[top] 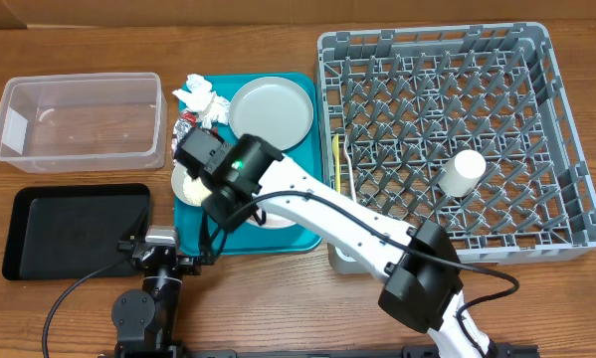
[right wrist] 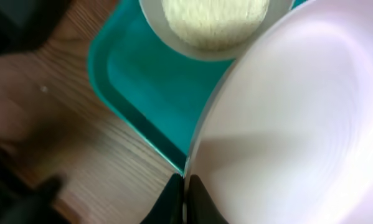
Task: Sort waste into correct bins and load items into the dishwasher rack
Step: 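Lift the pink plate and stand it upright in the rack, then return the right gripper to the grey plate and grasp its edge, then lift the grey plate and stand it upright beside the pink plate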
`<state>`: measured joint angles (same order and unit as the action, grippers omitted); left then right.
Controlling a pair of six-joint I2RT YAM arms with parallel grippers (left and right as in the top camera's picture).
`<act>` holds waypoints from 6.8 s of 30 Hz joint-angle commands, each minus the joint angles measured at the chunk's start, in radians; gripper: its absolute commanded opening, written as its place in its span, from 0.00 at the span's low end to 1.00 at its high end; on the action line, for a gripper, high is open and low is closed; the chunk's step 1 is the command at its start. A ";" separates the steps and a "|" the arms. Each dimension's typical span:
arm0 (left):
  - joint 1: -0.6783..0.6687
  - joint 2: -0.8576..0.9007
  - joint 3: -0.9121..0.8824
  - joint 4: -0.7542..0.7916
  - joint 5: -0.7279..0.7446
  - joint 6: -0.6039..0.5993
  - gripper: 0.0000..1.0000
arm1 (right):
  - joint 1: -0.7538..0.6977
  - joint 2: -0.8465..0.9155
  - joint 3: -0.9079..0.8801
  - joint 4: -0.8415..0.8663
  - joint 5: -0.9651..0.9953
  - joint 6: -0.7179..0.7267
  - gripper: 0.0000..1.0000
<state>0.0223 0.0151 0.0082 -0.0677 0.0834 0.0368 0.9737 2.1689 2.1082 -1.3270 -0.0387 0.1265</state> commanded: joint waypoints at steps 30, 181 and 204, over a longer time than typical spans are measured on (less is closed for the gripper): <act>0.011 -0.011 -0.003 -0.002 0.011 0.012 1.00 | -1.126 -0.147 0.107 -0.315 -0.849 -0.758 0.04; 0.011 -0.011 -0.003 -0.002 0.011 0.012 1.00 | -0.392 -0.282 0.499 -0.055 -0.385 -0.125 0.04; 0.011 -0.011 -0.003 -0.002 0.011 0.012 1.00 | -0.977 -0.287 -0.029 -0.050 -0.883 -0.416 0.04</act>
<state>0.0223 0.0151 0.0082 -0.0673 0.0830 0.0368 0.0307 1.8874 2.1273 -1.4189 -0.8913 -0.2691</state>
